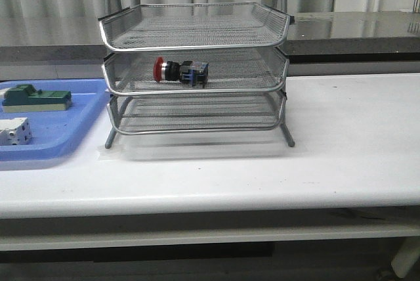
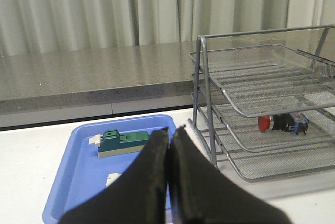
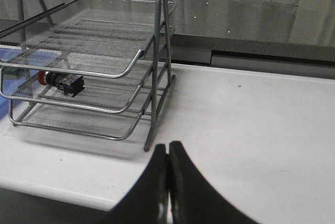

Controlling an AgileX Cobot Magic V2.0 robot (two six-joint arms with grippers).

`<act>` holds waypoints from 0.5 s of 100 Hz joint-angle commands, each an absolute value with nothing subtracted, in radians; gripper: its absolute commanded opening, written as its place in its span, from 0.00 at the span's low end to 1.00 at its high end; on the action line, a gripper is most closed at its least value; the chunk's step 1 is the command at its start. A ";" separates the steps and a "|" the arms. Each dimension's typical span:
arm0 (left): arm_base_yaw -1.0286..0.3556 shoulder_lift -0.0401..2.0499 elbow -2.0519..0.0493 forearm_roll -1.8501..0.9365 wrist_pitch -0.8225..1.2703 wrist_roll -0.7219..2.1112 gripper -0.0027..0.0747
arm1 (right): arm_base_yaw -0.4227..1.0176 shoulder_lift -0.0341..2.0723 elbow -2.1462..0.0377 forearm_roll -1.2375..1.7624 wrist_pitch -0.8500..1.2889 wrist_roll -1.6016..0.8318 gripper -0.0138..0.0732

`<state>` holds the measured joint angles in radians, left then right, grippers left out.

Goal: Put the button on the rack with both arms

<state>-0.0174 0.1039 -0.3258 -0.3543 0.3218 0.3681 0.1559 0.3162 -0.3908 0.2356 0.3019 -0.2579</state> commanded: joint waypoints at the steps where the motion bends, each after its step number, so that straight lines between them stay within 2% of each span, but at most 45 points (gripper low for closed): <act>1: -0.014 0.116 -0.350 -0.372 0.241 0.357 0.01 | 0.150 0.306 -0.405 0.200 0.225 -0.251 0.09; 28: -0.014 0.116 -0.350 -0.372 0.241 0.357 0.01 | 0.086 0.160 -0.264 0.110 0.211 -0.078 0.09; 50: -0.014 0.116 -0.350 -0.372 0.241 0.357 0.01 | 0.042 0.014 -0.112 0.100 0.172 -0.054 0.09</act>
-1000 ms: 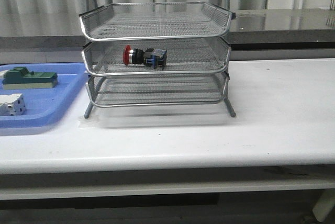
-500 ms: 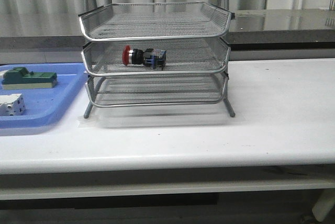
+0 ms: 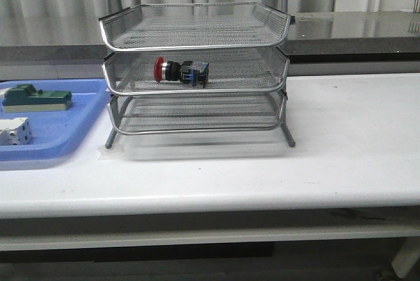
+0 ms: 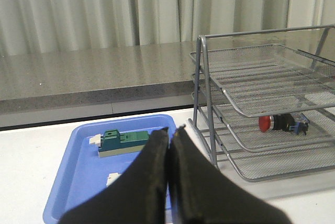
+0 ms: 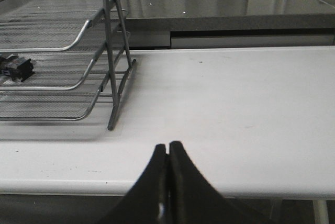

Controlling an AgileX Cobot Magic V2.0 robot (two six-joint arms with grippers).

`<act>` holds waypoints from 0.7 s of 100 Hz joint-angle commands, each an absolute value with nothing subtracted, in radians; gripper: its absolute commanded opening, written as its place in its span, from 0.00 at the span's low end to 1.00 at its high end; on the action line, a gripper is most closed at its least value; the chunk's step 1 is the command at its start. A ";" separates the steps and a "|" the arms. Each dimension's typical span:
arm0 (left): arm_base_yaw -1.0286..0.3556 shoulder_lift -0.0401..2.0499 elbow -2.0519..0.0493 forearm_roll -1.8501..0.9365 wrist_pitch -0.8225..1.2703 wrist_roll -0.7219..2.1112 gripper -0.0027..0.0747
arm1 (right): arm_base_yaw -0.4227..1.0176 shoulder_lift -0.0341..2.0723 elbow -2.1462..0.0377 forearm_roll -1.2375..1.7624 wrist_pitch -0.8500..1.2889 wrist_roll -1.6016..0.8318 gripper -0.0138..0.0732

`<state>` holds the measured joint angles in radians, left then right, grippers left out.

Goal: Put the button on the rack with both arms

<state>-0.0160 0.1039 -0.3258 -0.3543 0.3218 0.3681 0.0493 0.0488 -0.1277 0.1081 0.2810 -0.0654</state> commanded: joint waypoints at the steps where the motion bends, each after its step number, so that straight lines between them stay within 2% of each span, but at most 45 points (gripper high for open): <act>1: -0.014 0.116 -0.350 -0.372 0.241 0.357 0.01 | 0.042 0.004 -0.108 0.100 0.170 -0.052 0.09; 29: -0.014 0.116 -0.350 -0.372 0.241 0.357 0.01 | 0.042 -0.027 0.012 0.099 0.010 -0.014 0.09; 70: -0.014 0.116 -0.350 -0.372 0.241 0.357 0.01 | 0.042 -0.027 0.011 0.083 0.010 -0.014 0.09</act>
